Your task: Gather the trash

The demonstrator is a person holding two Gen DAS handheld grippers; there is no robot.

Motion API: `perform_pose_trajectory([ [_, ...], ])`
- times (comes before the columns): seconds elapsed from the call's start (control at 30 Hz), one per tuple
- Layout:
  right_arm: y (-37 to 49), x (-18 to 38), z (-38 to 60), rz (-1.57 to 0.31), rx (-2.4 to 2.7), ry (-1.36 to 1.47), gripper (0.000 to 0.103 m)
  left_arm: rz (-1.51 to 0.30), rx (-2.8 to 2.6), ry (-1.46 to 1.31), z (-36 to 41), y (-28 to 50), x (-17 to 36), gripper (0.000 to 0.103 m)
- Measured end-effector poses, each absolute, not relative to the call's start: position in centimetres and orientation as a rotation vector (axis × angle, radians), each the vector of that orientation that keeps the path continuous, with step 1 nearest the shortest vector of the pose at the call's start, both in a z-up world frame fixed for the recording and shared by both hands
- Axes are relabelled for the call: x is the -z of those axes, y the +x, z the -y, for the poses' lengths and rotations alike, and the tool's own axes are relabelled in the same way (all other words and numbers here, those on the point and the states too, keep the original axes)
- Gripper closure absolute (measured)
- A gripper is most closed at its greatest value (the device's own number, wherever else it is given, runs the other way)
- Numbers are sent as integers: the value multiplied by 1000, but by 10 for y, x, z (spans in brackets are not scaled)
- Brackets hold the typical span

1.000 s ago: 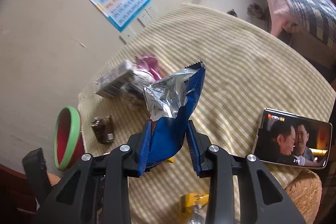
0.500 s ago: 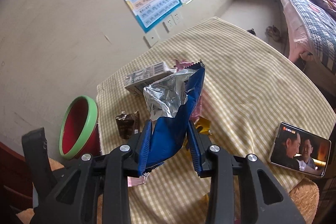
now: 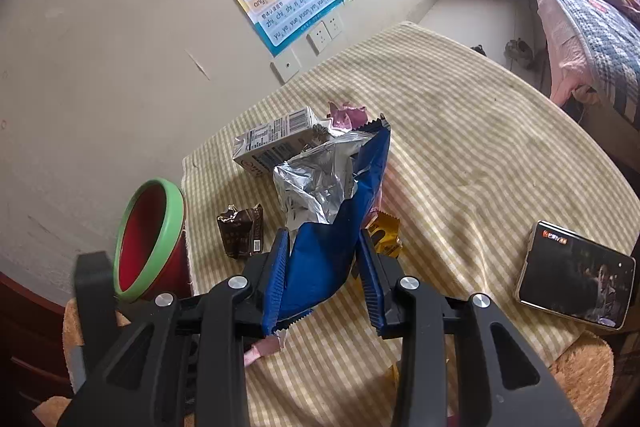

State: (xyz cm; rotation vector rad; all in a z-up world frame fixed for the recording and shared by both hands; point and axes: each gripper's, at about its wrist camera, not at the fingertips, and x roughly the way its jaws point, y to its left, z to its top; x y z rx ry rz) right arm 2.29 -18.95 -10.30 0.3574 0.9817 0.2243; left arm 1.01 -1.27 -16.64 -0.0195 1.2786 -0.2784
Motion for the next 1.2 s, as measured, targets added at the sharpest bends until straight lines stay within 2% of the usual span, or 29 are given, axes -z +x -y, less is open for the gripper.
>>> perform_pose_trajectory([
  [0.07,23,104,188,-983,-226,355,68,-1289,296,-5,16,9,168,47],
  [0.17,23,105,187,-987,-228,360,68,-1294,305,57,25,6,172,47],
  [0.23,23,105,187,-987,-231,359,68,-1281,315,61,27,6,171,66],
  [0.43,22,103,187,-979,-227,360,68,-1162,303,39,19,4,143,79],
  [0.47,22,103,187,-979,-226,359,68,-1126,294,52,18,3,134,87],
  [0.77,24,103,176,-991,-236,331,68,-862,212,121,7,-4,63,86],
  [1.2,28,107,151,-1035,-257,269,68,-733,174,50,-25,-12,21,86],
])
